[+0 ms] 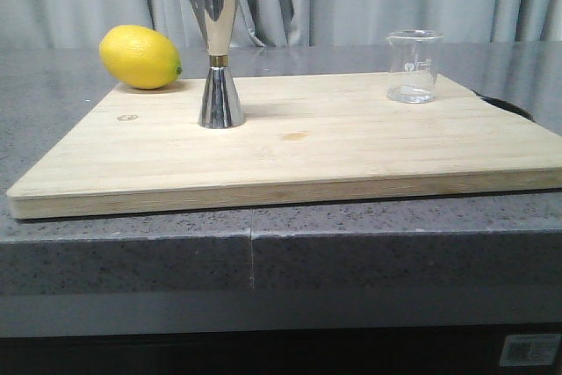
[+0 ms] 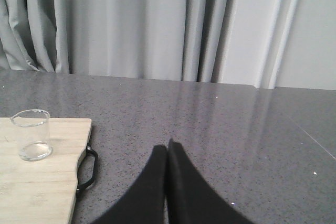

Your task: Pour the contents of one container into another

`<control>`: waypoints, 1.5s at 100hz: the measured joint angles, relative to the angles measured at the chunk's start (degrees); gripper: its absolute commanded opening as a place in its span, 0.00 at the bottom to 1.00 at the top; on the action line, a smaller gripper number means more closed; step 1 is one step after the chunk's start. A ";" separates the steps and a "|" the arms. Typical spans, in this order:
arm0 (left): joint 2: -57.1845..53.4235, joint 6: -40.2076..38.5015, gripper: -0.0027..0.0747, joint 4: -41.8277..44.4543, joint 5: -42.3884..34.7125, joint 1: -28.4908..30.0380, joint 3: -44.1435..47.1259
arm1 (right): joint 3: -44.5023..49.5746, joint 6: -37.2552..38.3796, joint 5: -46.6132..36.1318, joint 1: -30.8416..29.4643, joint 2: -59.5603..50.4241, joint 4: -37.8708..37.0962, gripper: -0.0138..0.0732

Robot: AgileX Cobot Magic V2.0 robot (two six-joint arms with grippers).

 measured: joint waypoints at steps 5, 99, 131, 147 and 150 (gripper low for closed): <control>0.00 0.00 0.01 0.00 0.00 0.00 0.00 | 0.00 0.00 0.00 0.00 0.00 0.00 0.08; -6.83 -43.67 0.01 44.54 0.45 -1.06 0.21 | 0.00 0.00 0.00 0.00 0.00 0.00 0.08; -10.25 -90.65 0.01 85.08 -8.58 -6.77 6.81 | 0.00 0.00 0.00 0.00 0.00 0.00 0.08; -13.32 -93.01 0.01 87.66 -14.50 -10.33 11.32 | 0.00 0.00 0.00 0.00 0.00 0.00 0.08; -13.89 -93.14 0.01 87.80 -14.76 -10.63 12.15 | 0.00 0.00 0.00 0.00 0.00 0.00 0.08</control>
